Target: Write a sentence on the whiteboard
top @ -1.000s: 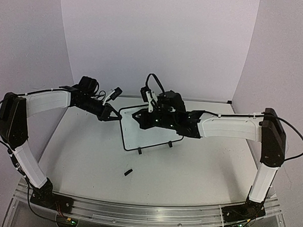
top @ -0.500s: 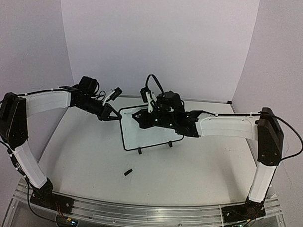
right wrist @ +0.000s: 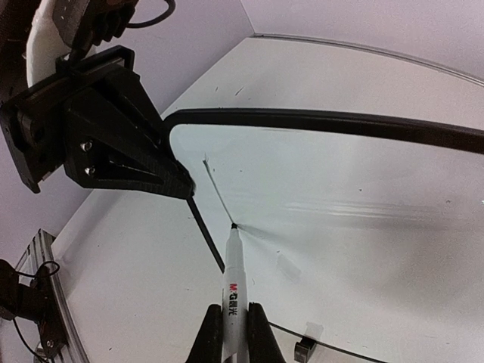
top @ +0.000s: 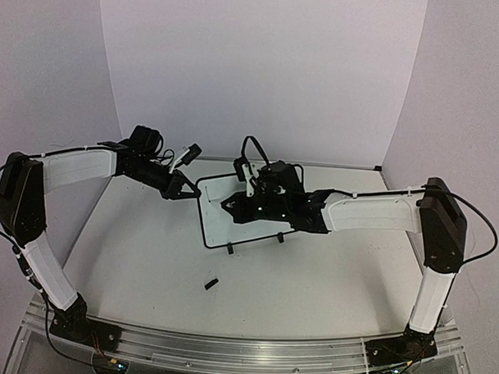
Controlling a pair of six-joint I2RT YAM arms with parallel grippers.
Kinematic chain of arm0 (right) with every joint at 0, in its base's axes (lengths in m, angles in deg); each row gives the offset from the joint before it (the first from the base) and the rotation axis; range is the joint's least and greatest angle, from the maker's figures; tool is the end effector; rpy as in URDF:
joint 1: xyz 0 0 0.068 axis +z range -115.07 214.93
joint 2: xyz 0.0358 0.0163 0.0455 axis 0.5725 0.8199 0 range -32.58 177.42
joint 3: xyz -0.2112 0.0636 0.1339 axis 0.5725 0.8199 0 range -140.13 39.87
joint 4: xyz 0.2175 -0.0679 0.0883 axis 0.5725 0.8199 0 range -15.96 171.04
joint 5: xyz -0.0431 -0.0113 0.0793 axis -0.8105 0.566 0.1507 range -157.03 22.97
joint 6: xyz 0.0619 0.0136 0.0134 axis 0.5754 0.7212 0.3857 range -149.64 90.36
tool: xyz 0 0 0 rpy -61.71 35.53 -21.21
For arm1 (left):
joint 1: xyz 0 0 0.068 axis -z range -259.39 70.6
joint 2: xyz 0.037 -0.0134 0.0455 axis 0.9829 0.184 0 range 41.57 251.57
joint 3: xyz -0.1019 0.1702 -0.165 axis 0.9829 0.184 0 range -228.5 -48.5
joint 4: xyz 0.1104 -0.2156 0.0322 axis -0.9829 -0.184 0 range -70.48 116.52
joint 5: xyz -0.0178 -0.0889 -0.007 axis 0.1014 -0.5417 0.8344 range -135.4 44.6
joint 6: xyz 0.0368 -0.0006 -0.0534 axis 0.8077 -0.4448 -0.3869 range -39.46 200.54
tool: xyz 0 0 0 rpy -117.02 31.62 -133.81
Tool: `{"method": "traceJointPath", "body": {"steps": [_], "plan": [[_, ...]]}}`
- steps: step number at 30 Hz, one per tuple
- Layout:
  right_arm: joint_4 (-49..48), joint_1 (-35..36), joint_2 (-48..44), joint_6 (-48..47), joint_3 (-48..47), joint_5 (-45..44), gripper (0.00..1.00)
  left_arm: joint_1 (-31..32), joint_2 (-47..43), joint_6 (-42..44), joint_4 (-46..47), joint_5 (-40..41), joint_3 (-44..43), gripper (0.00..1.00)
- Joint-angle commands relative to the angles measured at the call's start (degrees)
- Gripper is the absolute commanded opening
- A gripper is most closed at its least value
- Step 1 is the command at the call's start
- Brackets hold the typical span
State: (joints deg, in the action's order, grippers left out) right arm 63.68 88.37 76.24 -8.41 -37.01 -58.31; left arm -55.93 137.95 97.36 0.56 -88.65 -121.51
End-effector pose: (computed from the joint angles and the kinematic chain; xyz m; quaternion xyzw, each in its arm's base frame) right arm 0.2557 0.3578 0.2344 -0.2699 0.7803 0.3900 0.4076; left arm 0.3089 -0.1719 0.2417 0.4204 0.7742 -0.3637 0.3025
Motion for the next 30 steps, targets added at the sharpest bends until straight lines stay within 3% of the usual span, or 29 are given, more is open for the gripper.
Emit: {"method": "traceJointPath", "body": {"steps": [1,8,14,30], "plan": [[-1.1,-0.5,-0.2,0.5,0.3,0.4,0.0,1.4,-0.6,1.6,-3.8,2.2,0.2,0.0],[-2.2,-0.5,-4.1,0.0,0.8,5.2,0.0,1.6,-0.6,1.5,-3.8,2.5,0.1,0.0],[-3.3,-0.5,-6.7,0.0,1.2,4.2,0.0,1.6,-0.4,1.5,-3.9,2.6,0.0,0.0],[-3.3,-0.5,-1.6,-1.5,-4.2,1.5,0.0,1.8,-0.3,1.6,-4.1,2.8,-0.1,0.0]]}}
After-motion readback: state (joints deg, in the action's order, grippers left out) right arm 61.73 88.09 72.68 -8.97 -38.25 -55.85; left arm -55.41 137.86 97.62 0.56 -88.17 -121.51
